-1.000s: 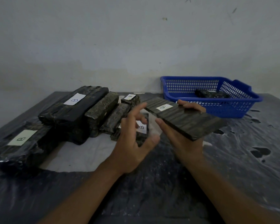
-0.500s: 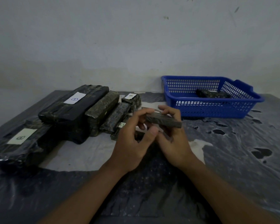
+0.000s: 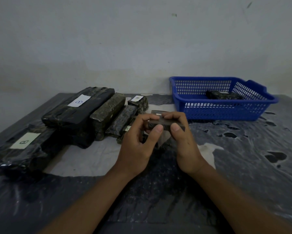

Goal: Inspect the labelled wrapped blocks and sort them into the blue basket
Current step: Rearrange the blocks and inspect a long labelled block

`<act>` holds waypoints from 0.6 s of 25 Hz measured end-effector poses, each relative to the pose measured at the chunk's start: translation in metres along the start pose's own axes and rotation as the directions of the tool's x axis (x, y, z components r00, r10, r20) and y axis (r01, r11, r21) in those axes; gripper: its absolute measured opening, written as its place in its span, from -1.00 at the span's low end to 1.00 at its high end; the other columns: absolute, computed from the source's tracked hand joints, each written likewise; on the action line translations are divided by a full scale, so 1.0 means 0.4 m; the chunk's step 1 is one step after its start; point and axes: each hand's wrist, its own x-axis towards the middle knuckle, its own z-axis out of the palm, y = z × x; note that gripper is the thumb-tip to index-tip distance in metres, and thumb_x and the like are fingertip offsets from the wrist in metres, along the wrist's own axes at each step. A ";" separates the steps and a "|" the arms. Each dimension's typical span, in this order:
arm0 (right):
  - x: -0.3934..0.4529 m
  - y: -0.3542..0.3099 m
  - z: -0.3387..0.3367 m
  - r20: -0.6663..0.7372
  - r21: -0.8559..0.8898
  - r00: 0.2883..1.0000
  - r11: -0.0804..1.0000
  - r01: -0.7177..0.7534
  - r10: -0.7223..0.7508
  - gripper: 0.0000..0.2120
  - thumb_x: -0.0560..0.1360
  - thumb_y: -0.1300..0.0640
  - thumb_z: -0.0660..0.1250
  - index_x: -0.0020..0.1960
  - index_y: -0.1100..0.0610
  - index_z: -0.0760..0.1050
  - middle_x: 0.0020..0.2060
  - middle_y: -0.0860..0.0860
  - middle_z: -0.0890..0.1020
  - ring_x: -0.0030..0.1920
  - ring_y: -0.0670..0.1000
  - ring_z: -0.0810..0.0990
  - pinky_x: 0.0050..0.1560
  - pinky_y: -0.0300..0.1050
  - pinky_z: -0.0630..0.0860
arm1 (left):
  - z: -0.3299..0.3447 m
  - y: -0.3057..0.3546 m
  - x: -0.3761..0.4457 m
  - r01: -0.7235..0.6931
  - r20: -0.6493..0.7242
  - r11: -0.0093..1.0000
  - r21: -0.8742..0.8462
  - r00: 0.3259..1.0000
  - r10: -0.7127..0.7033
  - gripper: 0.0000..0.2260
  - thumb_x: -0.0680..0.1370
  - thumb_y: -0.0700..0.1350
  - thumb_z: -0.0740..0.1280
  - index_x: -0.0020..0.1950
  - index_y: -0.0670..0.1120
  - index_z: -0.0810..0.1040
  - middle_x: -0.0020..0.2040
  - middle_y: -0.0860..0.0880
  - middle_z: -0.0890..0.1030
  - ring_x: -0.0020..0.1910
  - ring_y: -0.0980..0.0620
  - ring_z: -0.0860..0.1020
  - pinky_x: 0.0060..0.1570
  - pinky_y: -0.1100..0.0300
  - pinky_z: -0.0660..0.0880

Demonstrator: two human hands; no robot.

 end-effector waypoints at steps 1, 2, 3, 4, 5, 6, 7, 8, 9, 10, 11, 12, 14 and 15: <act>0.003 0.002 0.001 -0.008 -0.014 1.000 1.000 0.010 -0.010 -0.53 0.56 -0.34 0.28 0.23 0.00 0.44 0.18 0.09 0.59 0.24 0.26 0.60 0.27 0.42 0.48 | 0.001 -0.002 0.000 0.002 0.004 1.000 0.004 1.000 -0.002 -0.67 0.57 0.10 0.31 0.23 -0.08 0.54 0.06 0.11 0.66 0.05 0.09 0.65 0.05 0.25 0.56; 0.005 0.004 0.001 -0.012 -0.024 1.000 1.000 0.019 -0.019 -0.59 0.58 -0.30 0.27 0.22 -0.01 0.44 0.17 0.07 0.59 0.22 0.24 0.60 0.26 0.40 0.49 | 0.002 -0.003 -0.001 0.001 0.006 1.000 0.008 1.000 -0.001 -0.66 0.57 0.10 0.31 0.23 -0.08 0.54 0.07 0.12 0.66 0.06 0.10 0.65 0.06 0.27 0.55; 0.007 0.004 0.002 -0.012 -0.042 1.000 0.999 0.025 -0.025 -0.65 0.59 -0.24 0.24 0.21 -0.01 0.44 0.15 0.02 0.59 0.21 0.19 0.61 0.26 0.37 0.50 | 0.002 -0.004 0.000 -0.001 0.005 1.000 0.014 1.000 0.001 -0.66 0.58 0.10 0.31 0.24 -0.08 0.54 0.07 0.12 0.66 0.07 0.11 0.64 0.07 0.28 0.55; 0.008 0.007 0.002 -0.009 -0.059 0.999 0.998 0.033 -0.033 -0.67 0.60 -0.19 0.21 0.21 0.01 0.43 0.13 -0.02 0.60 0.19 0.15 0.62 0.25 0.33 0.52 | 0.003 -0.004 -0.001 -0.003 0.003 1.000 0.015 1.000 0.003 -0.66 0.58 0.10 0.30 0.24 -0.08 0.54 0.08 0.11 0.66 0.08 0.10 0.64 0.08 0.26 0.55; 0.008 0.007 0.004 -0.006 -0.079 0.999 0.996 0.040 -0.040 -0.66 0.60 -0.17 0.20 0.22 0.03 0.43 0.12 -0.02 0.60 0.17 0.13 0.62 0.23 0.29 0.54 | 0.002 -0.006 -0.001 -0.003 0.000 1.000 0.013 1.000 0.003 -0.66 0.58 0.11 0.30 0.24 -0.07 0.54 0.08 0.09 0.66 0.09 0.07 0.64 0.10 0.23 0.55; 0.009 0.009 0.004 -0.002 -0.088 0.999 0.995 0.051 -0.052 -0.63 0.60 -0.18 0.20 0.23 0.07 0.43 0.12 0.01 0.60 0.16 0.13 0.63 0.21 0.26 0.56 | 0.000 -0.008 -0.001 0.000 0.000 1.000 0.001 1.000 0.000 -0.67 0.58 0.11 0.30 0.24 -0.07 0.54 0.09 0.06 0.66 0.10 0.04 0.64 0.11 0.19 0.56; 0.011 0.009 0.006 0.001 -0.103 0.998 0.993 0.056 -0.056 -0.59 0.60 -0.20 0.21 0.25 0.09 0.43 0.12 0.05 0.60 0.15 0.14 0.63 0.20 0.23 0.57 | -0.002 -0.011 -0.002 0.002 0.001 1.000 -0.013 1.000 -0.002 -0.67 0.58 0.10 0.29 0.24 -0.06 0.53 0.10 0.03 0.66 0.11 0.00 0.64 0.12 0.15 0.57; 0.011 0.014 0.006 0.015 -0.114 0.999 0.992 0.049 -0.048 -0.55 0.59 -0.23 0.22 0.27 0.11 0.42 0.14 0.09 0.59 0.16 0.14 0.63 0.19 0.19 0.58 | -0.003 -0.013 -0.003 0.003 0.008 1.000 -0.030 1.000 -0.003 -0.67 0.59 0.10 0.28 0.25 -0.06 0.52 0.10 0.00 0.66 0.11 -0.02 0.64 0.13 0.10 0.57; 0.011 0.018 0.005 0.034 -0.133 0.999 0.990 0.037 -0.033 -0.52 0.58 -0.24 0.22 0.29 0.10 0.42 0.16 0.10 0.58 0.18 0.11 0.62 0.19 0.11 0.59 | -0.004 -0.018 -0.004 0.006 0.015 0.999 -0.045 1.000 -0.005 -0.67 0.60 0.10 0.27 0.26 -0.06 0.51 0.10 -0.02 0.66 0.11 -0.05 0.64 0.14 0.06 0.57; 0.010 0.019 0.003 0.061 -0.157 0.998 0.987 0.024 -0.014 -0.50 0.56 -0.26 0.22 0.31 0.08 0.40 0.19 0.08 0.56 0.20 0.04 0.60 0.19 -0.03 0.58 | -0.003 -0.021 -0.006 0.015 0.020 0.998 -0.068 1.000 -0.013 -0.67 0.61 0.10 0.24 0.27 -0.06 0.49 0.11 -0.05 0.65 0.12 -0.07 0.64 0.15 0.01 0.57; 0.011 0.020 0.000 0.090 -0.199 0.996 0.980 0.025 -0.007 -0.47 0.55 -0.29 0.23 0.35 0.05 0.38 0.23 0.04 0.54 0.23 -0.05 0.58 0.20 -0.18 0.54 | -0.003 -0.024 -0.005 0.027 0.011 0.995 -0.100 1.000 -0.027 -0.66 0.62 0.12 0.21 0.28 -0.06 0.48 0.12 -0.09 0.65 0.13 -0.09 0.64 0.16 -0.01 0.57; 0.012 0.020 -0.004 0.126 -0.239 0.992 0.970 0.040 -0.010 -0.43 0.54 -0.34 0.23 0.38 0.00 0.35 0.28 0.02 0.50 0.27 -0.10 0.54 0.21 -0.27 0.50 | -0.005 -0.027 -0.001 0.037 -0.011 0.989 -0.143 0.999 -0.039 -0.66 0.64 0.12 0.17 0.27 -0.08 0.47 0.12 -0.10 0.64 0.12 -0.07 0.63 0.14 0.02 0.56; 0.018 0.028 -0.016 0.124 -0.289 0.992 0.957 0.027 0.009 -0.37 0.51 -0.46 0.18 0.43 -0.11 0.27 0.38 -0.02 0.39 0.35 -0.20 0.47 0.26 -0.34 0.46 | -0.018 -0.030 0.017 0.036 -0.104 0.966 -0.255 0.992 -0.065 -0.64 0.68 0.12 0.07 0.22 -0.10 0.48 0.06 -0.04 0.64 0.05 0.02 0.61 0.05 0.14 0.52; 0.025 0.031 -0.021 0.060 -0.277 0.997 0.960 -0.029 0.047 -0.37 0.50 -0.48 0.15 0.44 -0.16 0.23 0.42 -0.05 0.33 0.35 -0.28 0.44 0.29 -0.37 0.44 | -0.029 -0.032 0.029 0.033 -0.170 0.948 -0.317 0.981 -0.091 -0.61 0.66 0.14 0.02 0.18 -0.08 0.50 0.01 -0.02 0.63 0.00 0.04 0.58 0.00 0.16 0.48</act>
